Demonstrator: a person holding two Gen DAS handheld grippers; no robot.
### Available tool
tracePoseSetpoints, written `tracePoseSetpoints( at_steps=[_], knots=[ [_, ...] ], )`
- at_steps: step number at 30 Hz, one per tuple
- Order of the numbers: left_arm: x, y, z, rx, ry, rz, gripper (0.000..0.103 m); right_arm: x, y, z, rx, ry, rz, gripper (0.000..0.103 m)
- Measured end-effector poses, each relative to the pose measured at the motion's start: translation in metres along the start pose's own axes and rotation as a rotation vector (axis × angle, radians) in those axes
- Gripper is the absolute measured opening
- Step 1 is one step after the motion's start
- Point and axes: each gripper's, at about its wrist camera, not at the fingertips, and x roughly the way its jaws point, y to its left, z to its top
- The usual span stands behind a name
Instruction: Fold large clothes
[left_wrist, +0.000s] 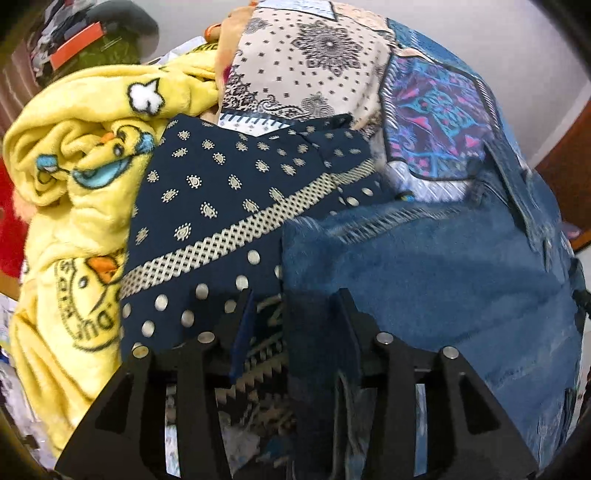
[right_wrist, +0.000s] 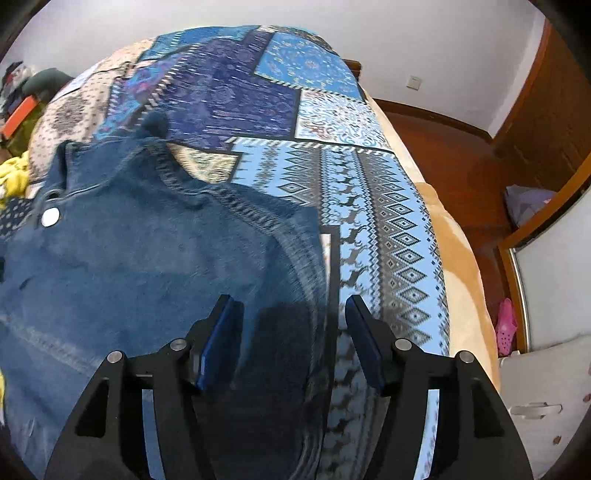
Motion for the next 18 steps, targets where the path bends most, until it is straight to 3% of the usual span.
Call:
tracePoseSetpoints(
  at_steps=[1, 4, 8, 10, 12, 14, 18],
  knots=[
    [-0.006, -0.002, -0.001, 0.006, -0.003, -0.006, 0.044, -0.007, 0.002, -0.002, -0.004, -0.003, 0.008, 0.059],
    [-0.036, -0.013, -0.009, 0.028, -0.038, -0.022, 0.06, -0.033, 0.01, -0.008, -0.028, -0.032, 0.022, 0.064],
    [-0.081, -0.031, -0.025, 0.093, -0.095, -0.036, 0.068, -0.079, 0.024, -0.02, -0.069, -0.099, 0.047, 0.069],
    [-0.104, -0.039, -0.037, 0.127, -0.118, -0.045, 0.07, -0.105, 0.03, -0.029, -0.081, -0.136, 0.063, 0.078],
    [-0.127, -0.046, -0.053, 0.158, -0.144, -0.051, 0.078, -0.127, 0.035, -0.039, -0.092, -0.171, 0.079, 0.08],
    [-0.145, -0.05, -0.071, 0.182, -0.17, -0.07, 0.092, -0.146, 0.039, -0.051, -0.098, -0.197, 0.098, 0.083],
    [-0.166, -0.053, -0.112, 0.22, -0.191, -0.065, 0.093, -0.168, 0.043, -0.08, -0.1, -0.211, 0.126, 0.085]
  ],
)
